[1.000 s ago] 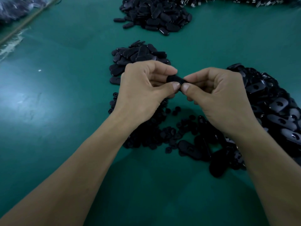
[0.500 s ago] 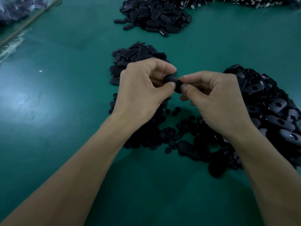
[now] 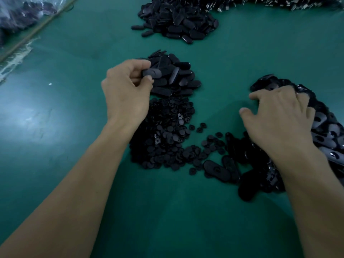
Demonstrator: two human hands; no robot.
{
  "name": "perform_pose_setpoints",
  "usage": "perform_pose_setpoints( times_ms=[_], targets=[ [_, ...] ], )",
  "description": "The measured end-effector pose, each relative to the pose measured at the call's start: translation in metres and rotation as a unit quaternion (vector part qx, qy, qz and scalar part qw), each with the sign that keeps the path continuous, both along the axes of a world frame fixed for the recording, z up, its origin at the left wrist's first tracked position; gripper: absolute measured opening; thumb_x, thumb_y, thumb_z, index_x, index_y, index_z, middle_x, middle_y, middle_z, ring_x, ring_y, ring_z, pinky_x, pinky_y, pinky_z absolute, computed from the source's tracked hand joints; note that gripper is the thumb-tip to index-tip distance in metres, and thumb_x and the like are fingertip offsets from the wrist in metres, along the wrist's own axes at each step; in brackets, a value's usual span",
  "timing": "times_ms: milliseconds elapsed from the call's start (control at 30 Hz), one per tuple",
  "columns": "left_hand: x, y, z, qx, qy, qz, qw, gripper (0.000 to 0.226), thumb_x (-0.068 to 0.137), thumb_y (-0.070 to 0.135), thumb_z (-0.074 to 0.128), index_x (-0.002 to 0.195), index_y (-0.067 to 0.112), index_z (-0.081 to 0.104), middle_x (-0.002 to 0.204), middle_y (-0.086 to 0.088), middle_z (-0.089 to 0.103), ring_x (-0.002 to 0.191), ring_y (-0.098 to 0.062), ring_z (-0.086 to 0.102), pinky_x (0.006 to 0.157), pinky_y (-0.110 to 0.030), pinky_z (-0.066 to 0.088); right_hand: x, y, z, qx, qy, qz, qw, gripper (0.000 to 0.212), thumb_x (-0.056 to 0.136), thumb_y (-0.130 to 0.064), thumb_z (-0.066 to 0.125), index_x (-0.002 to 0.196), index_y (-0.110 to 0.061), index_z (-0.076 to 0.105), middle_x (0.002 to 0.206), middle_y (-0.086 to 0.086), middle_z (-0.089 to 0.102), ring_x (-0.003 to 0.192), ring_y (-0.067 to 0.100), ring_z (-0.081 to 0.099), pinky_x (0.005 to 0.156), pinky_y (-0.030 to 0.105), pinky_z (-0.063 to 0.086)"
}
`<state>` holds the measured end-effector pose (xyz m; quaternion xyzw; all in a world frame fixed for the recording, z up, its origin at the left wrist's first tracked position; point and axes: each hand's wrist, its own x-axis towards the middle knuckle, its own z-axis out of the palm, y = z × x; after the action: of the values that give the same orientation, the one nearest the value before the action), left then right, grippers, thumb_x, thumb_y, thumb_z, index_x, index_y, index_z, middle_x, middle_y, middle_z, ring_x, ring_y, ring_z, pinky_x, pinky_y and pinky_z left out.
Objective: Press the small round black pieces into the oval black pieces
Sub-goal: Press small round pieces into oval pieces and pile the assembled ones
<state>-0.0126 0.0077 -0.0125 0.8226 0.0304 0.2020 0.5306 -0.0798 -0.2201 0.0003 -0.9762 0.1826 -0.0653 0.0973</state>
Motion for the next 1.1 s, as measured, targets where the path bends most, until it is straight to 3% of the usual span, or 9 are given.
perform_pose_setpoints(
  times_ms=[133, 233, 333, 433, 533, 600, 767, 1000, 1100],
  targets=[
    [-0.001, -0.004, -0.003, 0.081, 0.022, -0.023, 0.996, 0.033, 0.096, 0.008, 0.062, 0.127, 0.019, 0.07, 0.112, 0.008, 0.072, 0.094, 0.002, 0.065, 0.094, -0.008, 0.049, 0.002, -0.002, -0.004, 0.006, 0.001, 0.009, 1.0, 0.035, 0.101, -0.025, 0.053, 0.133, -0.014, 0.061, 0.137, 0.021, 0.047, 0.125, 0.046, 0.039, 0.102, 0.053, 0.035],
    [-0.003, -0.004, -0.004, 0.13, 0.048, -0.033, 0.99, 0.035, 0.099, 0.014, 0.058, 0.132, 0.02, 0.067, 0.111, 0.01, 0.07, 0.086, 0.008, 0.059, 0.077, 0.006, 0.039, 0.003, -0.003, -0.005, 0.01, -0.038, 0.005, 0.999, 0.037, 0.099, -0.021, 0.058, 0.135, -0.016, 0.059, 0.137, 0.018, 0.043, 0.128, 0.042, 0.035, 0.104, 0.052, 0.032],
    [-0.005, -0.006, -0.003, 0.153, 0.068, -0.042, 0.985, 0.036, 0.101, 0.017, 0.056, 0.137, 0.02, 0.064, 0.088, 0.018, 0.061, 0.073, 0.007, 0.056, 0.075, -0.005, 0.04, 0.002, -0.004, -0.006, -0.004, -0.035, -0.02, 0.999, 0.04, 0.098, -0.025, 0.058, 0.137, -0.018, 0.056, 0.141, 0.016, 0.039, 0.131, 0.041, 0.029, 0.106, 0.053, 0.026],
    [-0.007, -0.007, -0.001, 0.165, 0.066, -0.048, 0.983, 0.04, 0.101, 0.015, 0.055, 0.14, 0.019, 0.06, 0.089, 0.015, 0.06, 0.086, -0.004, 0.057, 0.087, -0.017, 0.042, 0.002, -0.005, -0.008, -0.018, -0.02, -0.016, 1.0, 0.031, 0.099, -0.022, 0.057, 0.128, -0.012, 0.063, 0.138, 0.021, 0.048, 0.127, 0.046, 0.035, 0.102, 0.054, 0.03],
    [-0.009, -0.008, 0.002, 0.167, 0.049, -0.043, 0.984, 0.045, 0.097, 0.009, 0.057, 0.14, 0.022, 0.06, 0.115, 0.014, 0.061, 0.104, -0.003, 0.056, 0.086, -0.005, 0.04, 0.002, -0.008, -0.007, -0.009, -0.033, 0.01, 0.999, 0.03, 0.099, -0.015, 0.057, 0.128, -0.012, 0.066, 0.133, 0.02, 0.055, 0.122, 0.048, 0.044, 0.099, 0.053, 0.036],
    [-0.012, -0.01, 0.003, 0.166, 0.031, -0.046, 0.985, 0.044, 0.095, 0.005, 0.058, 0.134, 0.023, 0.064, 0.121, 0.013, 0.064, 0.103, -0.002, 0.057, 0.088, -0.009, 0.044, 0.003, -0.009, -0.006, 0.007, -0.04, 0.029, 0.999, 0.029, 0.099, -0.014, 0.057, 0.126, -0.01, 0.067, 0.129, 0.021, 0.059, 0.119, 0.047, 0.051, 0.097, 0.051, 0.042],
    [-0.023, -0.019, 0.008, 0.128, -0.006, -0.075, 0.989, 0.025, 0.093, 0.006, 0.061, 0.103, 0.025, 0.074, 0.089, 0.025, 0.064, 0.082, 0.011, 0.06, 0.074, -0.004, 0.045, 0.002, -0.009, -0.003, 0.049, -0.086, 0.052, 0.994, 0.015, 0.097, -0.013, 0.062, 0.104, -0.007, 0.074, 0.113, 0.017, 0.067, 0.112, 0.035, 0.058, 0.098, 0.047, 0.048],
    [-0.03, -0.027, 0.007, 0.121, -0.021, -0.104, 0.987, 0.02, 0.093, 0.009, 0.064, 0.094, 0.026, 0.074, 0.083, 0.022, 0.067, 0.076, 0.006, 0.063, 0.066, -0.005, 0.044, 0.003, -0.01, -0.005, 0.11, -0.138, 0.011, 0.984, 0.026, 0.096, 0.003, 0.053, 0.103, -0.012, 0.073, 0.108, 0.01, 0.068, 0.094, 0.021, 0.058, 0.08, 0.025, 0.041],
    [-0.031, -0.028, 0.006, 0.116, -0.025, -0.111, 0.987, 0.02, 0.093, 0.008, 0.065, 0.094, 0.025, 0.075, 0.081, 0.021, 0.066, 0.074, 0.005, 0.062, 0.065, -0.005, 0.044, 0.004, -0.01, -0.003, 0.127, -0.155, 0.015, 0.98, 0.017, 0.095, -0.005, 0.059, 0.096, -0.017, 0.071, 0.095, 0.004, 0.068, 0.096, 0.021, 0.06, 0.072, -0.001, 0.029]
  ],
)
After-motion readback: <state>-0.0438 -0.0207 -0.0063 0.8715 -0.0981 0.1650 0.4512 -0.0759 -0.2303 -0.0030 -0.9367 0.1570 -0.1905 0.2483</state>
